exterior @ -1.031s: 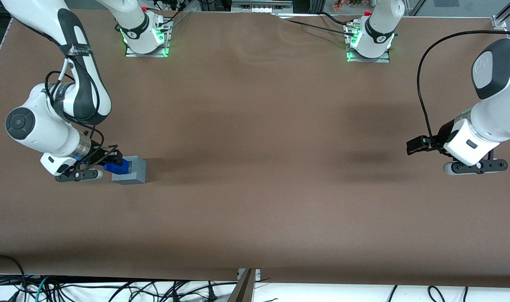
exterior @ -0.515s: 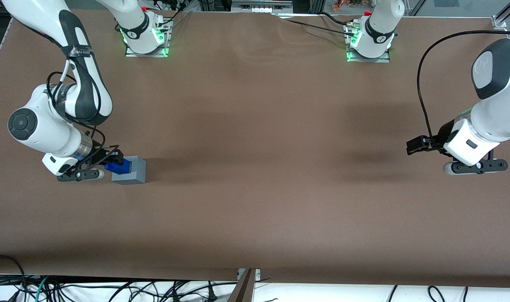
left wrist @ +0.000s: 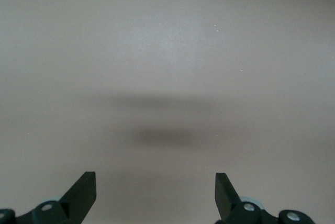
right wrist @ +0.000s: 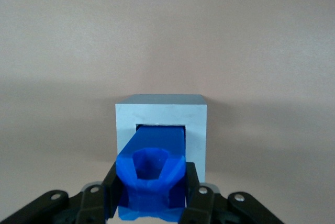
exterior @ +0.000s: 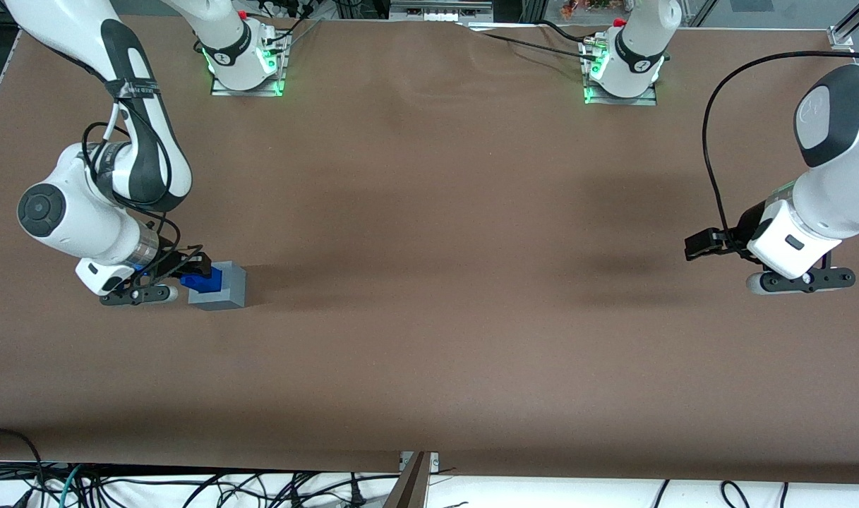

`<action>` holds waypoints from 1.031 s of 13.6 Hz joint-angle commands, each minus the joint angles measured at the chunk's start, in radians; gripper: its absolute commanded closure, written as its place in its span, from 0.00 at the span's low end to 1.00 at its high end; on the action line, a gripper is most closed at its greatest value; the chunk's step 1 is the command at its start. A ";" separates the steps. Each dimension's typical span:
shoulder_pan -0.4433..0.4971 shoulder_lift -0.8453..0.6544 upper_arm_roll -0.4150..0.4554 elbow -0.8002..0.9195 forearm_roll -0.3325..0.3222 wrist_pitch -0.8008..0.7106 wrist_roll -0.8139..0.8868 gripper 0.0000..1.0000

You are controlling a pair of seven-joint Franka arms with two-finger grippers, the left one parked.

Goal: Insert blue part into gray base with right arm
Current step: 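Lower the blue part into the gray base's square hole, then open the right gripper and raise it off the blue part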

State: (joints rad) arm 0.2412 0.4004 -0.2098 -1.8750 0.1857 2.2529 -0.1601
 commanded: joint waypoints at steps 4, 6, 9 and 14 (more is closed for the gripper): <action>0.004 0.005 0.000 -0.016 0.021 0.031 -0.012 0.57; 0.004 0.008 0.000 -0.012 0.021 0.037 -0.001 0.12; 0.009 0.006 0.000 -0.004 0.021 0.034 0.008 0.01; 0.024 -0.073 0.004 0.062 0.012 -0.082 0.100 0.01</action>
State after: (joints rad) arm 0.2557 0.3937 -0.2092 -1.8380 0.1900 2.2579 -0.1056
